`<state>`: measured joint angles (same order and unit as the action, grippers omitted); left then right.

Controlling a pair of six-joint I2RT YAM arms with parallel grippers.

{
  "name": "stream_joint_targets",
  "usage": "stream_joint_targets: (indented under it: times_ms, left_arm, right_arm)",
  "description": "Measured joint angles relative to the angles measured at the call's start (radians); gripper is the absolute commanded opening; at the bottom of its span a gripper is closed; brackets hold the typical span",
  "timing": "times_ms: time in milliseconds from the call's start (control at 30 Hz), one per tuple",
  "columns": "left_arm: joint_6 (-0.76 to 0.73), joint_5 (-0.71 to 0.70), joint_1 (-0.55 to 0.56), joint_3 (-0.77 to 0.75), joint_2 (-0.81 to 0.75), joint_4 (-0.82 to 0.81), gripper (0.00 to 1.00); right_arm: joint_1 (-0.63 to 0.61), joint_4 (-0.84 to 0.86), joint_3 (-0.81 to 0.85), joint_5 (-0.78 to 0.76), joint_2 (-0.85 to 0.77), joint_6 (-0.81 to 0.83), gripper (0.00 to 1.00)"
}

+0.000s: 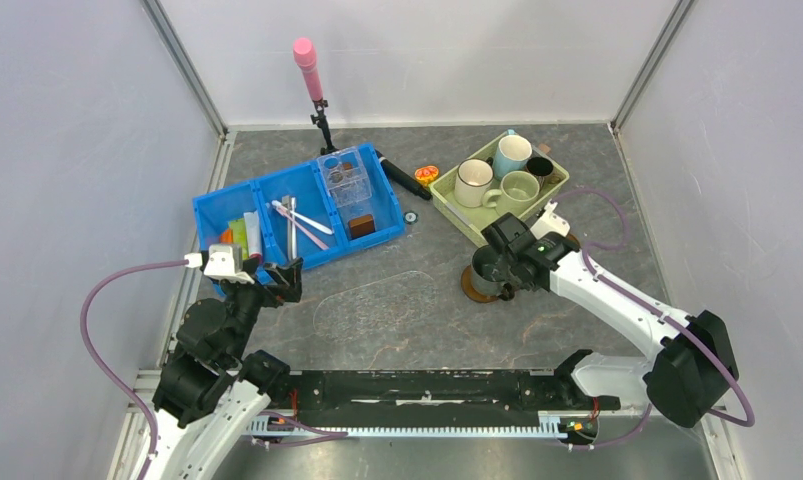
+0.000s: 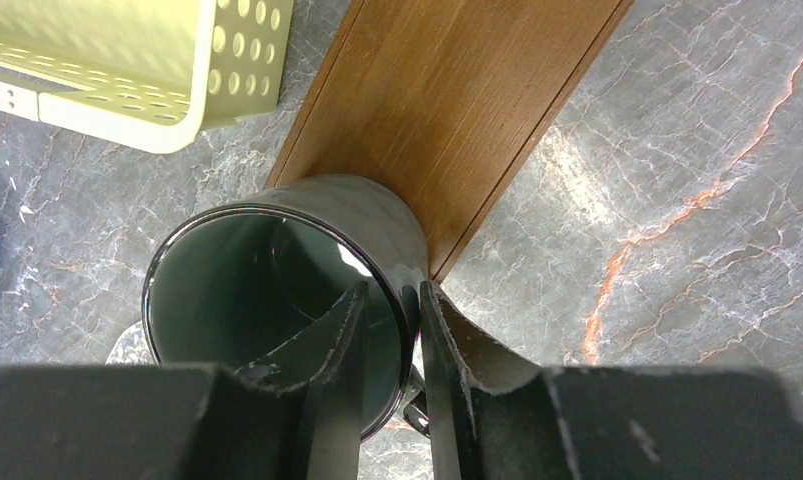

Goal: Prepare toiletry sets of a toothbrush and toothpaste on the tray

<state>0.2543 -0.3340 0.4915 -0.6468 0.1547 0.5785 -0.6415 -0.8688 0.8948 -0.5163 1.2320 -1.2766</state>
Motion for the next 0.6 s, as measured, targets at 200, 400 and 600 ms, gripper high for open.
stream_joint_targets:
  times_ms: [200, 400, 600]
  left_arm:
    - [0.000, -0.003, 0.000, 0.000, -0.001, 0.000, 1.00]
    - [0.000, -0.004, 0.000, 0.000, -0.002, 0.000, 1.00]
    - [0.000, -0.005, 0.000, 0.000, -0.003, 0.003, 1.00]
  right_arm:
    - [0.000, 0.007, 0.000, 0.016, -0.001, -0.004, 0.33]
    - [0.000, 0.030, -0.014, 0.047, -0.024, -0.019, 0.33]
    - [0.000, 0.045, -0.032, 0.056, -0.048, -0.036, 0.44]
